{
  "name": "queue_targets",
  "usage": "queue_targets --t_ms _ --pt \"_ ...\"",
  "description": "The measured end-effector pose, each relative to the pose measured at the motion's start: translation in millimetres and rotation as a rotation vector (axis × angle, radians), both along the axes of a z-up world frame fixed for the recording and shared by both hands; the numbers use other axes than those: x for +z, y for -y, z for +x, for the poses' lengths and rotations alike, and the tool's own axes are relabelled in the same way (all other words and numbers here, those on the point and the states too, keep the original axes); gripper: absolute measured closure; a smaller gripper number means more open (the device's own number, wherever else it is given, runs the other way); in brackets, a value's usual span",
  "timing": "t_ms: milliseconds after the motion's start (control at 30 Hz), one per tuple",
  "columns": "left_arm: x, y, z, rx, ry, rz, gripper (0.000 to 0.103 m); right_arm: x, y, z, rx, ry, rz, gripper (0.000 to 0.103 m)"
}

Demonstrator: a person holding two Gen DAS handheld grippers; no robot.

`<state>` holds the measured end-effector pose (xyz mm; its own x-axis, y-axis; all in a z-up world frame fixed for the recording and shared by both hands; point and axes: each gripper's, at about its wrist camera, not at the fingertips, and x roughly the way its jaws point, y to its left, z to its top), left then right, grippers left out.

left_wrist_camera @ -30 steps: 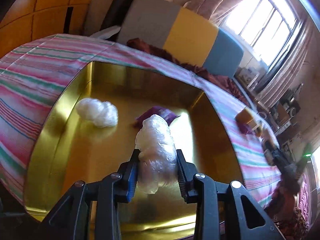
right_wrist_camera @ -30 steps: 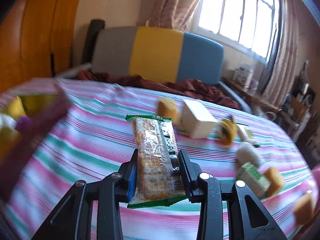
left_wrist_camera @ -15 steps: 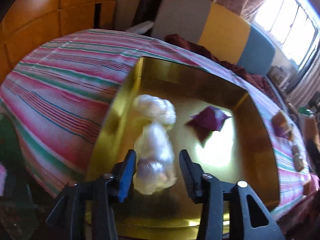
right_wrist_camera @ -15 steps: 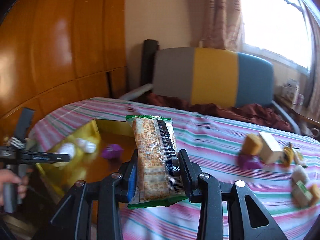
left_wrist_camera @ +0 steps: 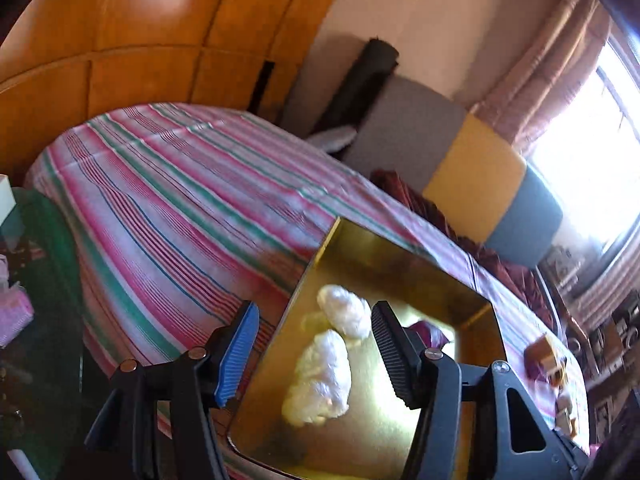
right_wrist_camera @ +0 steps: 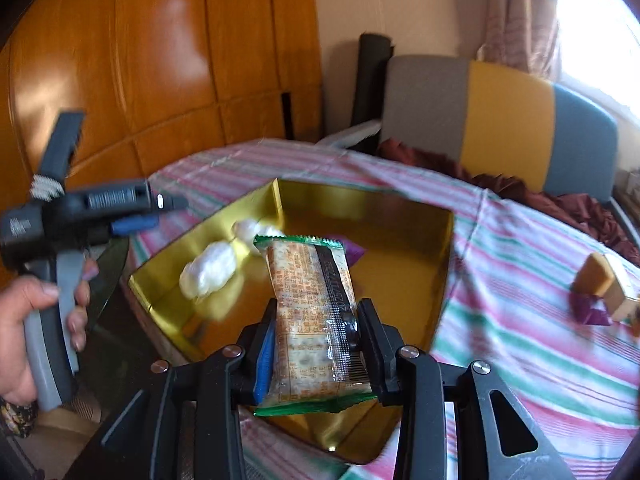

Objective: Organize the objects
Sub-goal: 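Lower cracker packet into gold tray and open right tool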

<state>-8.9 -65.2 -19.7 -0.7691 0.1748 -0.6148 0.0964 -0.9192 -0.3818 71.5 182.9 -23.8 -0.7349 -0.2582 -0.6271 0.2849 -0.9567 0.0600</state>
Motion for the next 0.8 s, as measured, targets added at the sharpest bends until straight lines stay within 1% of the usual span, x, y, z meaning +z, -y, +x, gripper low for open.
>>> queue_targets --t_ms 133,267,367,567,633,700,733,767,800 --pt "3.1 0.2 -3.4 0.003 -0.013 -0.013 0.043 -10.6 11.5 -16.5 0.023 0.079 -0.008 0.065" --pt "4.6 0.8 0.0 -0.003 -0.011 -0.003 0.043 -18.5 24.4 -36.0 0.031 0.137 0.003 0.065" --pt "5.0 -0.4 2.1 -0.003 -0.006 -0.004 0.043 -23.8 29.6 -49.8 0.025 0.196 -0.021 0.065" --pt "7.5 1.2 5.1 0.007 -0.018 0.008 0.043 -31.4 37.4 -75.4 -0.016 0.256 -0.067 0.064" --pt "9.2 2.6 5.9 0.019 -0.026 0.006 0.043 -32.4 41.1 -83.0 -0.03 0.268 -0.09 0.062" --pt "10.3 5.2 7.1 0.03 -0.033 0.011 0.043 -33.7 44.1 -88.6 -0.017 0.286 -0.153 0.057" --pt "10.4 6.1 7.1 0.033 -0.033 0.013 0.043 -33.4 44.8 -89.6 -0.01 0.296 -0.181 0.05" --pt "10.2 6.7 7.0 0.035 -0.032 0.016 0.043 -33.0 45.6 -89.3 -0.01 0.304 -0.204 0.045" --pt "10.2 7.1 6.9 0.036 -0.031 0.018 0.043 -31.5 45.4 -86.8 -0.013 0.298 -0.22 0.044"
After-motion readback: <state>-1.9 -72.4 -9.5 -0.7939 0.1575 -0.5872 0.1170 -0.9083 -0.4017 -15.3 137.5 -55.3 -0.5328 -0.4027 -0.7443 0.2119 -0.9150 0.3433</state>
